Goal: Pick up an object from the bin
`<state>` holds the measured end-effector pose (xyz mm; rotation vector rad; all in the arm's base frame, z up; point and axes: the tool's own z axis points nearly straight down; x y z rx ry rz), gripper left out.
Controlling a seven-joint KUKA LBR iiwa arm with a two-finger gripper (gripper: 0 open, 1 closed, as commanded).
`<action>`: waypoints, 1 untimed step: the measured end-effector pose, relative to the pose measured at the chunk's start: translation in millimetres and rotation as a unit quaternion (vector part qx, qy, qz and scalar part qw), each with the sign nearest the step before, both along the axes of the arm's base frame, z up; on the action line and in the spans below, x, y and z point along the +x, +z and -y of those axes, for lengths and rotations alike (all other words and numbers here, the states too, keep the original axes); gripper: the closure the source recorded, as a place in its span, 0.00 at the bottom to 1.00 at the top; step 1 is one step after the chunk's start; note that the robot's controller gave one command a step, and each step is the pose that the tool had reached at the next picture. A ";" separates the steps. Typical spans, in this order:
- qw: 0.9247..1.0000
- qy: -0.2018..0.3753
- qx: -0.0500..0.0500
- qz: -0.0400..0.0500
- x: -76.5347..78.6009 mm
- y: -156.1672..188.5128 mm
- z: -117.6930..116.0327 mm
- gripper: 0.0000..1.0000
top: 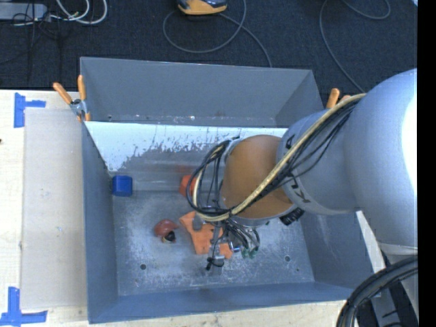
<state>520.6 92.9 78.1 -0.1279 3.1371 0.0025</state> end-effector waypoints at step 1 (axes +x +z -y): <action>0.893 0.451 0.002 -0.002 32.7 -6.5 26.4 1.00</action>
Offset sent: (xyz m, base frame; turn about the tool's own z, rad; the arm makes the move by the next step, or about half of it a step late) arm 0.0000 0.0000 0.0000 0.0000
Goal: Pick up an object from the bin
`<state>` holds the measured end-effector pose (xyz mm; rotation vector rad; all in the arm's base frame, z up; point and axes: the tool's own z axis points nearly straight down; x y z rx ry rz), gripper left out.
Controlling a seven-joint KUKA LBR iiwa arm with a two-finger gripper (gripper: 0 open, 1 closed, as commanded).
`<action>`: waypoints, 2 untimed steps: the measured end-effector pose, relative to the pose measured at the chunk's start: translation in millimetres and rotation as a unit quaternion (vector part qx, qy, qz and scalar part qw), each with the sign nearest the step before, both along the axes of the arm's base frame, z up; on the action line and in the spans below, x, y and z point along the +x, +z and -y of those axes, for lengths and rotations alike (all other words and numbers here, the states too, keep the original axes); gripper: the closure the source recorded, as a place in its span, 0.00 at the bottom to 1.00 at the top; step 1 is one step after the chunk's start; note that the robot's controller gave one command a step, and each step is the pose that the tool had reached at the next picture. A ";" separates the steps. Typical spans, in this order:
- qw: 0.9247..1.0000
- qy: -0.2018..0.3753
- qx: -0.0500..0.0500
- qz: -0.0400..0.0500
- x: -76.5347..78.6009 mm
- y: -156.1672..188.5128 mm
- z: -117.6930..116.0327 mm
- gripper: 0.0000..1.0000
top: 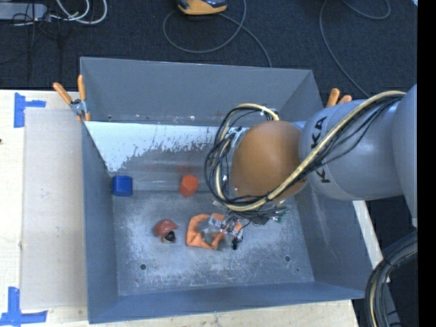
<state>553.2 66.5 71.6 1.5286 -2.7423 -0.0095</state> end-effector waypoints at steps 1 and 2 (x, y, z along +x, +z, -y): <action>0.999 0.047 0.000 -0.001 7.7 -0.9 8.3 1.00; 1.000 0.021 0.001 0.000 18.4 66.4 -15.5 1.00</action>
Offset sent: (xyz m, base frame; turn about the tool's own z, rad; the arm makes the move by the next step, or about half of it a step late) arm 0.0182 0.0152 0.0668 -0.0455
